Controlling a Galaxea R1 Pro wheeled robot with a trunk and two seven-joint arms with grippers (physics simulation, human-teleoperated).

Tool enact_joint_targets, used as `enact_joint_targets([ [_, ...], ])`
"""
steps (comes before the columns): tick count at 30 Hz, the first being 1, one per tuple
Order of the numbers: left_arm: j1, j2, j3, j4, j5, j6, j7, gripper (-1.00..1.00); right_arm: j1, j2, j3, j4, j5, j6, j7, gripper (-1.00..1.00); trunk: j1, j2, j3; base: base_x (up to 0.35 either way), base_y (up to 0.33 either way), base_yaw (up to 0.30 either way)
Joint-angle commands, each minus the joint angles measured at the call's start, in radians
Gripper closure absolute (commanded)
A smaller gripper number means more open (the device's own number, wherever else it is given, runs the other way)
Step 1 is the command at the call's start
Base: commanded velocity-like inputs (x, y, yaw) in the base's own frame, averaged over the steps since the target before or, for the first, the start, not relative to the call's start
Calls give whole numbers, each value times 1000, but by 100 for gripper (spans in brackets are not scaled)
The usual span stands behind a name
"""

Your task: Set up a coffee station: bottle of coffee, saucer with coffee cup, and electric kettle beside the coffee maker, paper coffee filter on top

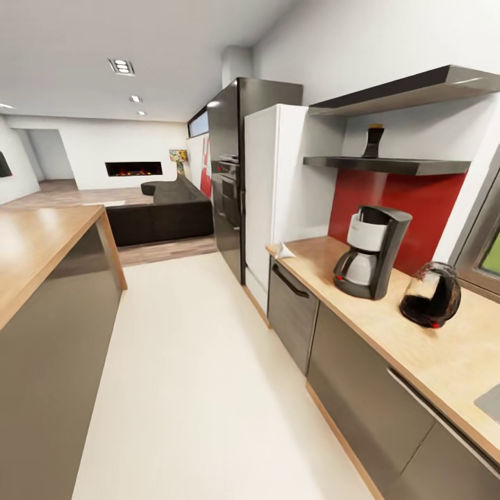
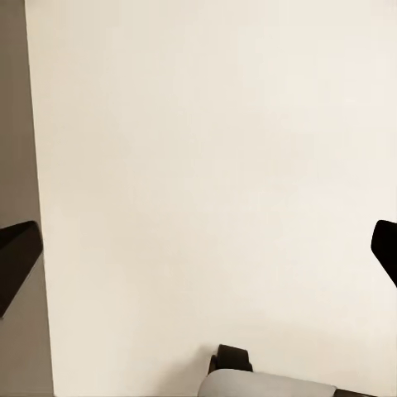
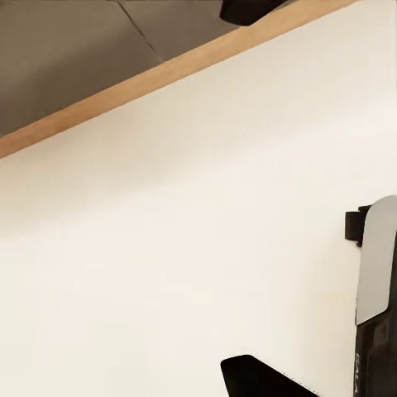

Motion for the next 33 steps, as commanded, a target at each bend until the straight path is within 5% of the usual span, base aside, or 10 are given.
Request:
enact_joint_targets([
  [1,-1,0,0,1,6,-3,0,-100,-1,0,0,0,5,-3,0,-100,1,-2,-2,324,72,4],
  [33,-1,0,0,1,6,-3,0,-100,-1,-2,-1,-1,6,-3,0,-100,1,-2,-2,324,75,0],
])
